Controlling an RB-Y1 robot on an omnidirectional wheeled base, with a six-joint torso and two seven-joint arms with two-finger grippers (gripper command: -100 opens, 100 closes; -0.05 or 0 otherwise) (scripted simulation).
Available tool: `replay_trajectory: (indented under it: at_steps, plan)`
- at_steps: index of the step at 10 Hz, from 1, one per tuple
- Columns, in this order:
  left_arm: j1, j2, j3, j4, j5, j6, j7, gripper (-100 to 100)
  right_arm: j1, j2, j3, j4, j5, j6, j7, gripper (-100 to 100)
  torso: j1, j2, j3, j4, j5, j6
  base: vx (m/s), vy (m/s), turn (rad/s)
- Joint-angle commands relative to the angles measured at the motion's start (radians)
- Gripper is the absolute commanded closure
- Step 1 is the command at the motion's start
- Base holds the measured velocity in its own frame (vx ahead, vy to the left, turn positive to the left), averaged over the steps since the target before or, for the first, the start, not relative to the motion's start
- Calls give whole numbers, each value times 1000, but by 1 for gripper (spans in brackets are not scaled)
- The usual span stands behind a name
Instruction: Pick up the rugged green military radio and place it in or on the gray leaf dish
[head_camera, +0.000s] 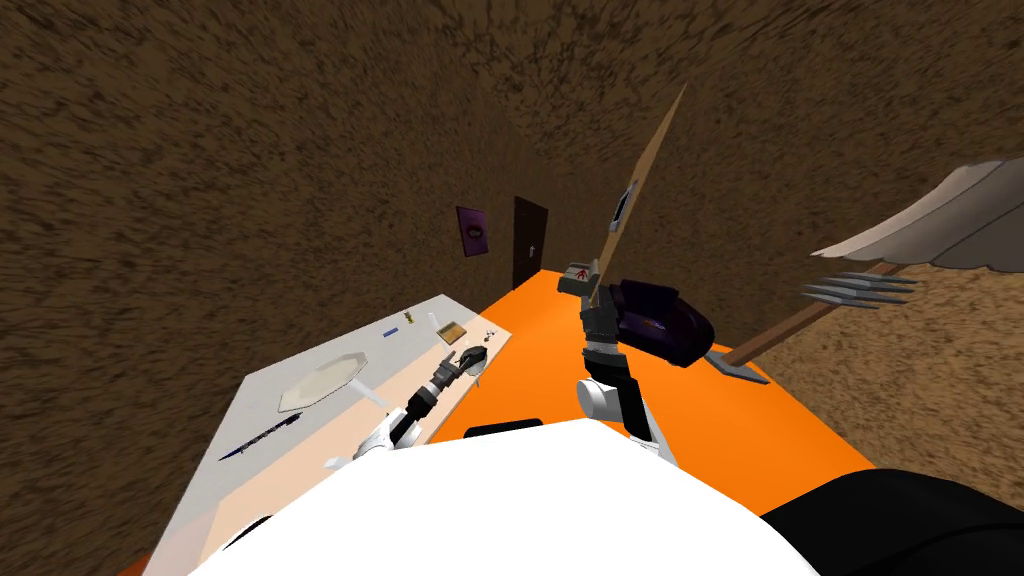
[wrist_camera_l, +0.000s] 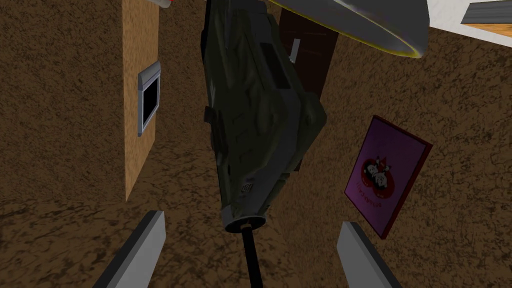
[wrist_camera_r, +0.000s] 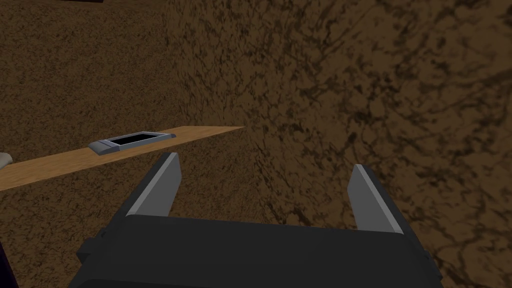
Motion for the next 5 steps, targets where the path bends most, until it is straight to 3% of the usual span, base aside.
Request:
replay_trajectory:
  at_steps: [1, 2, 4, 5]
  plan:
    - [-2, -44, -31, -50, -19, 50, 2, -100, 0, 0, 0, 0, 0, 0, 0, 0, 0, 0, 0, 0, 0, 0, -35, 119, 126]
    - [-2, -44, -31, -20, -19, 52, 2, -100, 0, 0, 0, 0, 0, 0, 0, 0, 0, -1, 0, 0, 0, 1, -8, 70, -51]
    - [-2, -44, -31, -60, -19, 78, 2, -100, 0, 0, 0, 0, 0, 0, 0, 0, -5, -2, -1, 0, -1, 1, -2, 11, -9]
    - [-36, -82, -69, -80, -39, 123, 7, -100, 0, 0, 0, 0, 0, 0, 0, 0, -7, -2, -1, 0, -1, 1, -10, 65, 273]
